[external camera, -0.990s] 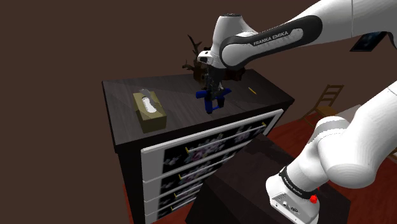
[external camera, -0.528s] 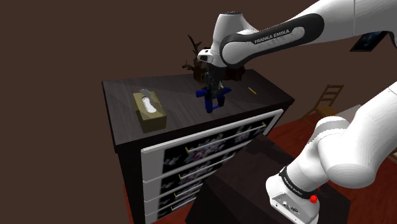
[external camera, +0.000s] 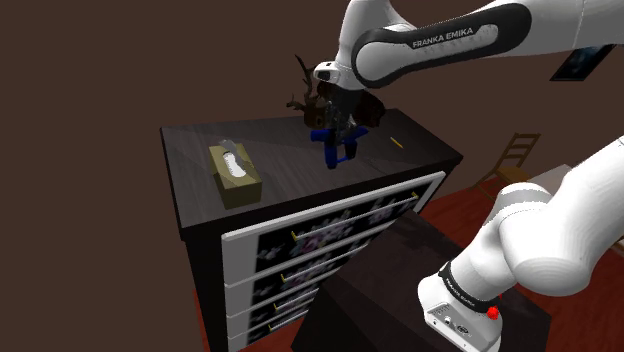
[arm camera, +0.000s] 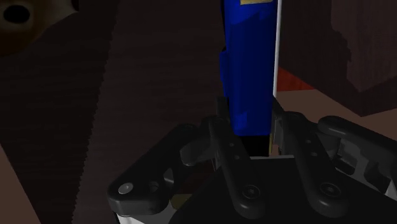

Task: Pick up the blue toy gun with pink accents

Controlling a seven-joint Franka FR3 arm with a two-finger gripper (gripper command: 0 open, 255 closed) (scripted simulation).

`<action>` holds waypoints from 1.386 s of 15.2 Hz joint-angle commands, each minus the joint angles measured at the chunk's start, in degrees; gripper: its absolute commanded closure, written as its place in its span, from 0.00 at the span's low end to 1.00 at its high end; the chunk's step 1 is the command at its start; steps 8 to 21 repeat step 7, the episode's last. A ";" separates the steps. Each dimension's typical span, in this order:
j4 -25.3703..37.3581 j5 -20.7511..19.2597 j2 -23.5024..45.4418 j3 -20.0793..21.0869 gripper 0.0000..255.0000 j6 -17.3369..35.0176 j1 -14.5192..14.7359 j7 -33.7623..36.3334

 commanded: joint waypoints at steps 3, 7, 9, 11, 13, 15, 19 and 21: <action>2.26 -0.06 -1.03 0.08 1.00 -3.26 -0.02 -0.23; 3.45 -0.07 -1.52 0.17 1.00 -4.94 0.00 -0.27; 3.45 -0.07 -1.52 0.17 1.00 -4.94 0.00 -0.27; 3.45 -0.07 -1.52 0.17 1.00 -4.94 0.00 -0.27; 3.45 -0.07 -1.52 0.17 1.00 -4.94 0.00 -0.27; 3.45 -0.07 -1.52 0.17 1.00 -4.94 0.00 -0.27; 3.45 -0.07 -1.52 0.17 1.00 -4.94 0.00 -0.27; 3.45 -0.07 -1.52 0.17 1.00 -4.94 0.00 -0.27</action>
